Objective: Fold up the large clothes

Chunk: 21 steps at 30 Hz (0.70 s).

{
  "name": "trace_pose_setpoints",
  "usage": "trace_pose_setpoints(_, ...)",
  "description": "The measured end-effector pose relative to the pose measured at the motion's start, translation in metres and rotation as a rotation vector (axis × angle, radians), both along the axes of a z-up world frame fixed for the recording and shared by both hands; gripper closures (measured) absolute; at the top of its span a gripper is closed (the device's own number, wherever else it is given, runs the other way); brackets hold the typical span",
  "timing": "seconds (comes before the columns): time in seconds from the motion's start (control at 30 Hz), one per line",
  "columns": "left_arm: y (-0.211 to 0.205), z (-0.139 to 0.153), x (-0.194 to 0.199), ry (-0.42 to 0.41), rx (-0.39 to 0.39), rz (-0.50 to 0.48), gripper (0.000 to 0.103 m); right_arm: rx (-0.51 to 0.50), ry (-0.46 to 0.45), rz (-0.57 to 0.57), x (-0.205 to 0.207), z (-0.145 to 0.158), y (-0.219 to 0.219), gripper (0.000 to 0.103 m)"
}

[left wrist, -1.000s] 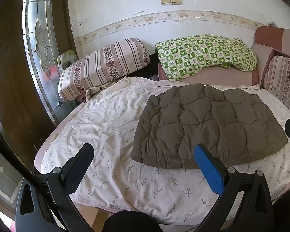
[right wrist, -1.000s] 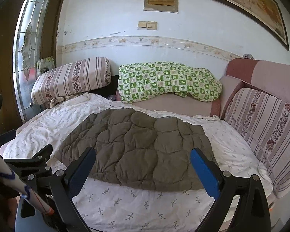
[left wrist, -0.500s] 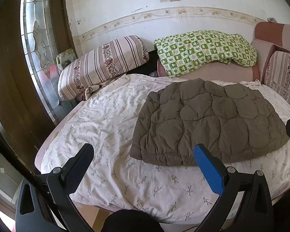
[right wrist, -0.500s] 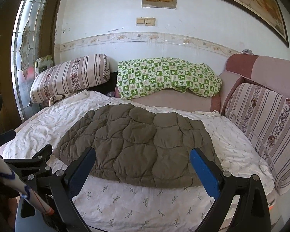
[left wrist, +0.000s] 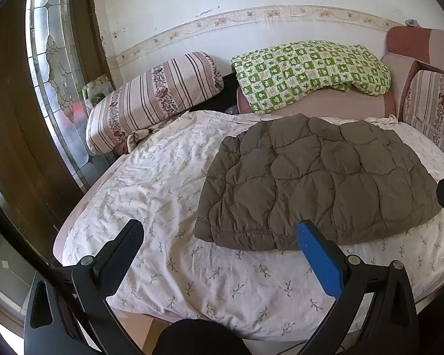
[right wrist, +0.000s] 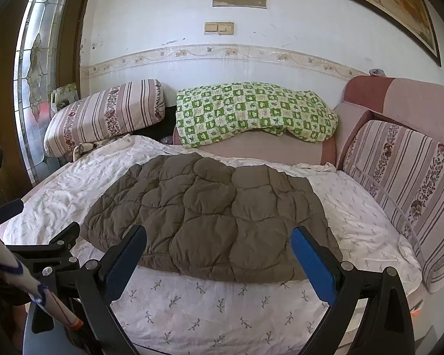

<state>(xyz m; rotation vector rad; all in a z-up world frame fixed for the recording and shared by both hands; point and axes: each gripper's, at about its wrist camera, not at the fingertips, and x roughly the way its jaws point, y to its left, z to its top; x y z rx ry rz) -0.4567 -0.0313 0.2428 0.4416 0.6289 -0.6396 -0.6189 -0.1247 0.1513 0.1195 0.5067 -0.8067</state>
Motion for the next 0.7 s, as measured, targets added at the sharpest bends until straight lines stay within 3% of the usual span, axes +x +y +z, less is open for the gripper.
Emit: trace_pose_setpoints(0.7,-0.0001,-0.0035,-0.0026,0.009,0.009,-0.008,0.0,0.006,0.026,-0.01,0.0032,-0.0073,-0.0025,0.003)
